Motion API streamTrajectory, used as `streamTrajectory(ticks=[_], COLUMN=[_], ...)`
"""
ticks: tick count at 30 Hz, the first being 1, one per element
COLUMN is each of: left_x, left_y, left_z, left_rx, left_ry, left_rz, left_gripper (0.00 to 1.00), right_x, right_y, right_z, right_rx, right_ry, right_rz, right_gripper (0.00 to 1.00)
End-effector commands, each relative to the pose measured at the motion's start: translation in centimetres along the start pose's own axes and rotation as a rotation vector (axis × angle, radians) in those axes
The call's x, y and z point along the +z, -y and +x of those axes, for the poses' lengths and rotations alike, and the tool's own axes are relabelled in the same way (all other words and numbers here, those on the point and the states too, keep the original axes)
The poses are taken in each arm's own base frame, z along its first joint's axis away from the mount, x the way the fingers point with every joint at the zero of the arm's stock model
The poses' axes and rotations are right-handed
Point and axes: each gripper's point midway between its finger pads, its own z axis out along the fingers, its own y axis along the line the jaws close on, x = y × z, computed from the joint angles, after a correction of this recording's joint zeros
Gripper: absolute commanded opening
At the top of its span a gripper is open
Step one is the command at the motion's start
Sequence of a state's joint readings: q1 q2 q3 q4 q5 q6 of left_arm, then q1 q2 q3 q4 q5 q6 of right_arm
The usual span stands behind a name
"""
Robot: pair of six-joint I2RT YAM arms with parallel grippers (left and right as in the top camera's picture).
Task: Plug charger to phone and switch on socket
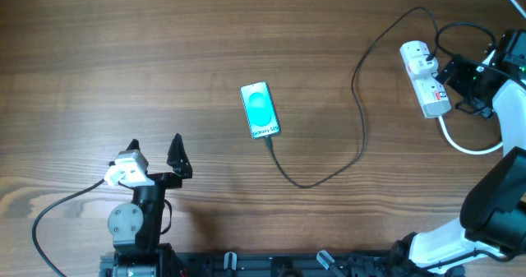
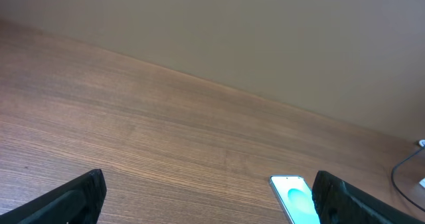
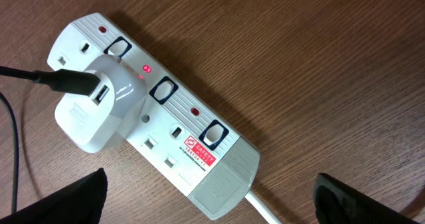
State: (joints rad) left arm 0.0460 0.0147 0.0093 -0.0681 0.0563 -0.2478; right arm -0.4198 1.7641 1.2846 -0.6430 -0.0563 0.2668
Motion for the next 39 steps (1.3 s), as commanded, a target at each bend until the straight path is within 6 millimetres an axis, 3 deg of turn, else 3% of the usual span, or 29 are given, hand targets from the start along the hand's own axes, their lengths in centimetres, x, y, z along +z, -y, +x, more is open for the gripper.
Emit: streamTrajectory(ticks=[1, 7, 10, 18, 23, 28, 33, 39], left_x=[0.0, 0.0, 0.0, 0.0, 0.0, 0.0, 0.0, 0.0], left_y=[-0.2, -0.2, -0.2, -0.2, -0.2, -0.2, -0.2, -0.2], left_z=[0.1, 0.1, 0.1, 0.1, 0.1, 0.1, 0.1, 0.1], left_rx=[0.017, 0.017, 0.017, 0.017, 0.017, 0.017, 0.017, 0.017], left_ry=[0.004, 0.003, 0.004, 0.004, 0.004, 0.004, 0.004, 0.004], left_rz=[-0.012, -0.011, -0.012, -0.011, -0.012, -0.011, -0.012, -0.011], left_gripper=[1.00, 1.00, 1.00, 1.00, 1.00, 1.00, 1.00, 1.00], right_x=[-1.6, -8.3, -9.6, -9.7, -6.9, -4.5, -3.1, -4.3], right_y=[-0.8, -5.7, -7.3, -11.0, -12.0, -15.4, -15.0, -13.1], right_z=[-0.8, -1.7, -1.4, 0.7, 3.9, 7.4, 10.5, 13.5], right_rx=[-0.013, -0.107, -0.140, -0.230, -0.451, -0.597, -0.640, -0.654], right_ry=[0.044, 0.197, 0.222, 0.199, 0.165, 0.217, 0.180, 0.321], right_rz=[-0.022, -0.119, -0.149, -0.197, -0.253, -0.484, -0.492, -0.525], right_gripper=[1.00, 1.00, 1.00, 1.00, 1.00, 1.00, 1.00, 0.99])
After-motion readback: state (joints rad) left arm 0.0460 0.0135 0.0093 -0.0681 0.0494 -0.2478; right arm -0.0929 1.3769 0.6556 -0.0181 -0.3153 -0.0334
